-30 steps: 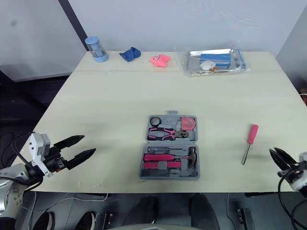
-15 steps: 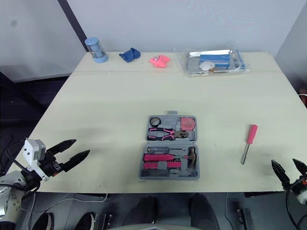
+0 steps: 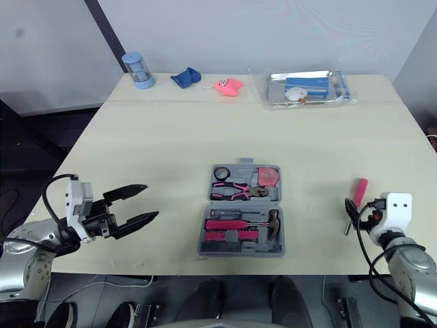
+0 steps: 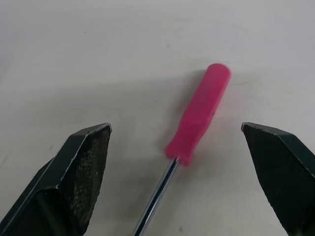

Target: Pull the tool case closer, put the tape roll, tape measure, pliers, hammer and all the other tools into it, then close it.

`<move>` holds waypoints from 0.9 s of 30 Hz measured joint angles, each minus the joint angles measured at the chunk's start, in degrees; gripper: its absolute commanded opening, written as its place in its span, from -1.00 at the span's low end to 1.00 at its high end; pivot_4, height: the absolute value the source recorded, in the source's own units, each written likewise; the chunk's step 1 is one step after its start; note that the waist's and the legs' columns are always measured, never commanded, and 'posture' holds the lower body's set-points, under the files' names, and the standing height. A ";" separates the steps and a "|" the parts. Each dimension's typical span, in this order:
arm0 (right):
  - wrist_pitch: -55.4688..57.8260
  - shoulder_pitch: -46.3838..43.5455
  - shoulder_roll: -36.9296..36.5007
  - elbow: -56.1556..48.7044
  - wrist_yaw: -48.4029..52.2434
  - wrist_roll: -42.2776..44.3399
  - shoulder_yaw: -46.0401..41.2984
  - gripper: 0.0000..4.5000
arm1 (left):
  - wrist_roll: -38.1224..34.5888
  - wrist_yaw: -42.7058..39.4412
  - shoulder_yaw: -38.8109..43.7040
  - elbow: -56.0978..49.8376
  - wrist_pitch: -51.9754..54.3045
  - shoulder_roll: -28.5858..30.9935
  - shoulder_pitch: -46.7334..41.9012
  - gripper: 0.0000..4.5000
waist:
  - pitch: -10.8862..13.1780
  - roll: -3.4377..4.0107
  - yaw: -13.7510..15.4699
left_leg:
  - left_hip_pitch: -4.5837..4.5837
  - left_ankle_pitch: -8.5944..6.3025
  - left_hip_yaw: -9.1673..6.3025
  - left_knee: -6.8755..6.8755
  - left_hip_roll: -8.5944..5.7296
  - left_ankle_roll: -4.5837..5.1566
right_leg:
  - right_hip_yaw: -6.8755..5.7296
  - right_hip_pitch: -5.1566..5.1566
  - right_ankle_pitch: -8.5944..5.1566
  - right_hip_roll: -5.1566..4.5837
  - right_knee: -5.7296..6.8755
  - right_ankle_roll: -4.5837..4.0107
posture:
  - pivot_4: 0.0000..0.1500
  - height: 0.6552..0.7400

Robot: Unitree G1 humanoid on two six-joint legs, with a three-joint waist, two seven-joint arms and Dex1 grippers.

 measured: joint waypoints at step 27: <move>0.99 -5.06 6.64 5.15 -11.26 -6.92 3.64 -0.82 | -4.92 -6.46 -9.07 -12.09 9.72 4.75 -12.90 1.00 | 0.02 0.02 0.00 | -0.10 0.00 0.02 -0.02 0.01 0.00 | 0.03 -0.13 0.00 0.04 0.00 0.00 | 1.00 1.00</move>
